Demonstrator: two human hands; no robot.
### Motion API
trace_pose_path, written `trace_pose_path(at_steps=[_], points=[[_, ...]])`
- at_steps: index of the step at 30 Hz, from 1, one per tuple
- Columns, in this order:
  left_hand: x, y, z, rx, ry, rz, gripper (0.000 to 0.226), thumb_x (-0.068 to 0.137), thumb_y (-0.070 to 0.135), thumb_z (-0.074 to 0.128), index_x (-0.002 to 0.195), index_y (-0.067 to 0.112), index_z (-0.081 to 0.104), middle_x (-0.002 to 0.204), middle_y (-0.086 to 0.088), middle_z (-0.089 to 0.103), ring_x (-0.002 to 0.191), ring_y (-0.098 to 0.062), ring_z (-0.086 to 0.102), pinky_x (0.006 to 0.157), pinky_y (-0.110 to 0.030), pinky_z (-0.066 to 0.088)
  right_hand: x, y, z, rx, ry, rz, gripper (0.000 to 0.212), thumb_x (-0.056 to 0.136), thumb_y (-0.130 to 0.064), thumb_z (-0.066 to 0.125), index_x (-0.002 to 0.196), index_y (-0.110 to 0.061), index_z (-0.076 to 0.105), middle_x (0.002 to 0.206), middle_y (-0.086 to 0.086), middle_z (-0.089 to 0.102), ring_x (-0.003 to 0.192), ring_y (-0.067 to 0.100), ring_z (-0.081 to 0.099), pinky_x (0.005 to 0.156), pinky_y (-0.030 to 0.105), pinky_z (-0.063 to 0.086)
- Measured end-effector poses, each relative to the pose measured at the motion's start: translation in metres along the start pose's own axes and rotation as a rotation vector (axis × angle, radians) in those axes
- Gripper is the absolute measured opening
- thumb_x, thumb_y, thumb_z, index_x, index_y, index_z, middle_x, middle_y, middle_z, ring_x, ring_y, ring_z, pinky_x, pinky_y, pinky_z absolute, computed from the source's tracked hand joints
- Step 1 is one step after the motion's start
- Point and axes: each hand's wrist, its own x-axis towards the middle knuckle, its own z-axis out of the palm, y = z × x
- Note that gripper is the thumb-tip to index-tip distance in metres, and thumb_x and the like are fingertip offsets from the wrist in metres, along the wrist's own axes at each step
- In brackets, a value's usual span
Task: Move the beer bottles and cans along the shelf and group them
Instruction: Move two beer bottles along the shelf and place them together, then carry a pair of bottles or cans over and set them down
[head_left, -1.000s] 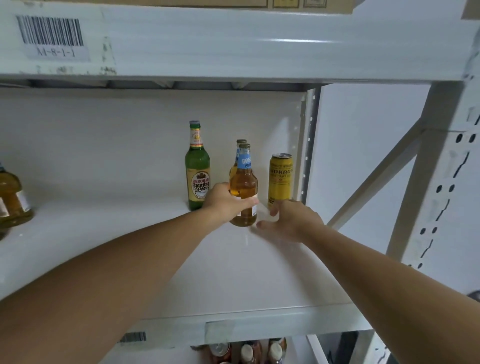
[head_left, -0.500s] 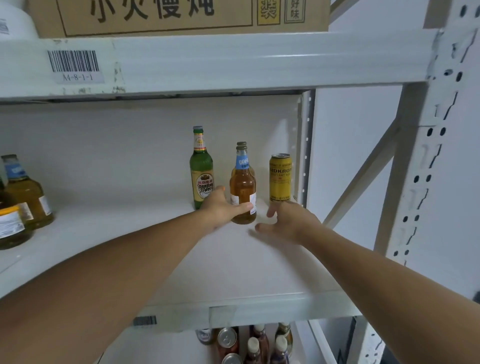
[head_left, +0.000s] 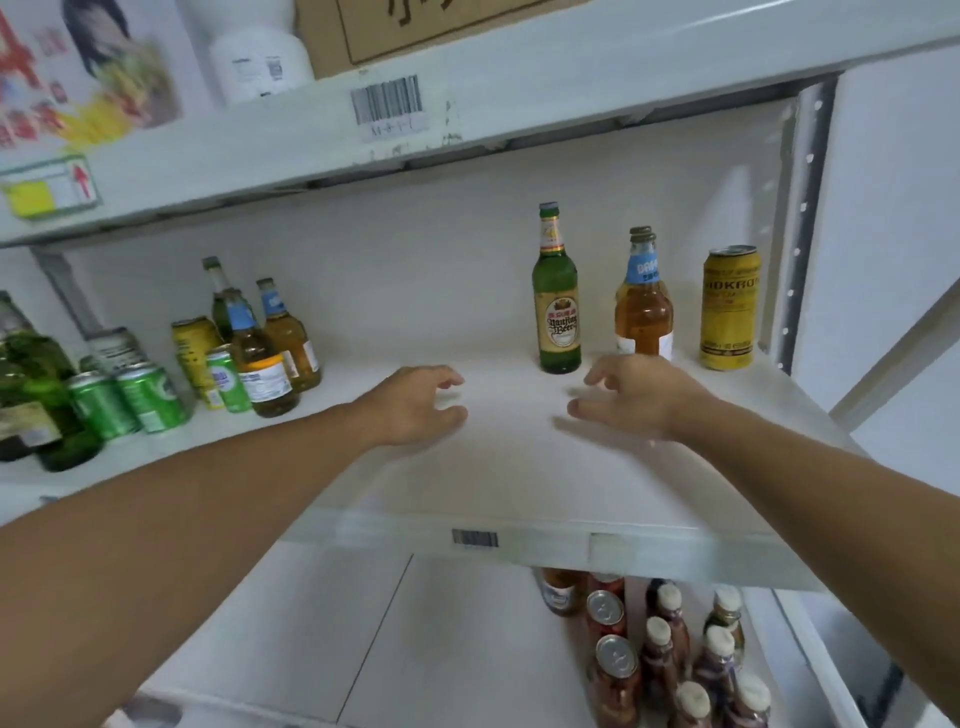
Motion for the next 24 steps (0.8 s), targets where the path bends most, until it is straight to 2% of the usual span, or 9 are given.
trace_pose_path(at_steps=[3,6,10,12,16,19,24], points=[[-0.029,-0.043,-0.017,0.050,0.020,-0.019,0.062,0.100,0.054,0.071,0.155,0.028,0.059,0.154,0.006,0.061,0.137,-0.017,0.061,0.113,-0.035,0.052,0.002,-0.038,0.016,0.002,-0.009,-0.040,0.068,0.087,-0.075,0.069,0.140,-0.032,0.062,0.135,0.000,0.066,0.117,0.025,0.065,0.099,0.043,0.058],[-0.060,-0.091,-0.039,0.091,0.054,-0.055,0.060,0.100,0.055,0.069,0.154,0.030,0.058,0.152,0.007,0.063,0.135,-0.017,0.061,0.110,-0.036,0.052,0.003,-0.088,0.036,-0.006,-0.003,-0.077,0.066,0.088,-0.072,0.071,0.140,-0.031,0.063,0.135,0.001,0.065,0.117,0.024,0.063,0.097,0.040,0.057],[-0.110,-0.168,-0.068,-0.062,0.077,-0.160,0.061,0.097,0.050,0.077,0.151,0.029,0.061,0.147,0.009,0.063,0.134,-0.015,0.061,0.107,-0.029,0.050,0.011,-0.162,0.074,0.122,-0.027,-0.109,0.054,0.089,-0.067,0.074,0.129,-0.032,0.067,0.133,0.002,0.066,0.112,0.023,0.064,0.090,0.035,0.051],[-0.138,-0.208,-0.080,-0.108,0.100,-0.214,0.061,0.097,0.050,0.076,0.152,0.027,0.061,0.149,0.009,0.062,0.134,-0.013,0.061,0.106,-0.027,0.048,0.013,-0.198,0.096,0.107,-0.034,-0.130,0.049,0.091,-0.067,0.072,0.126,-0.033,0.067,0.132,0.000,0.067,0.109,0.021,0.063,0.089,0.036,0.048],[-0.183,-0.279,-0.110,-0.087,0.133,-0.230,0.058,0.102,0.049,0.070,0.154,0.025,0.060,0.152,0.005,0.062,0.138,-0.016,0.059,0.110,-0.030,0.047,0.016,-0.266,0.130,0.106,-0.015,-0.157,0.045,0.091,-0.063,0.073,0.124,-0.032,0.071,0.124,-0.003,0.068,0.110,0.021,0.062,0.093,0.037,0.051],[-0.205,-0.322,-0.127,-0.043,0.139,-0.239,0.060,0.102,0.051,0.069,0.155,0.025,0.059,0.155,0.006,0.061,0.142,-0.016,0.057,0.113,-0.034,0.048,0.025,-0.319,0.150,0.100,-0.050,-0.189,0.044,0.092,-0.063,0.073,0.123,-0.032,0.071,0.122,-0.002,0.068,0.110,0.023,0.062,0.090,0.036,0.050],[-0.224,-0.364,-0.140,-0.048,0.168,-0.239,0.059,0.102,0.052,0.069,0.154,0.026,0.059,0.153,0.006,0.062,0.140,-0.015,0.059,0.116,-0.041,0.050,0.037,-0.391,0.177,0.119,-0.062,-0.258,0.043,0.093,-0.059,0.074,0.126,-0.031,0.071,0.122,-0.002,0.067,0.112,0.020,0.061,0.090,0.033,0.048]])
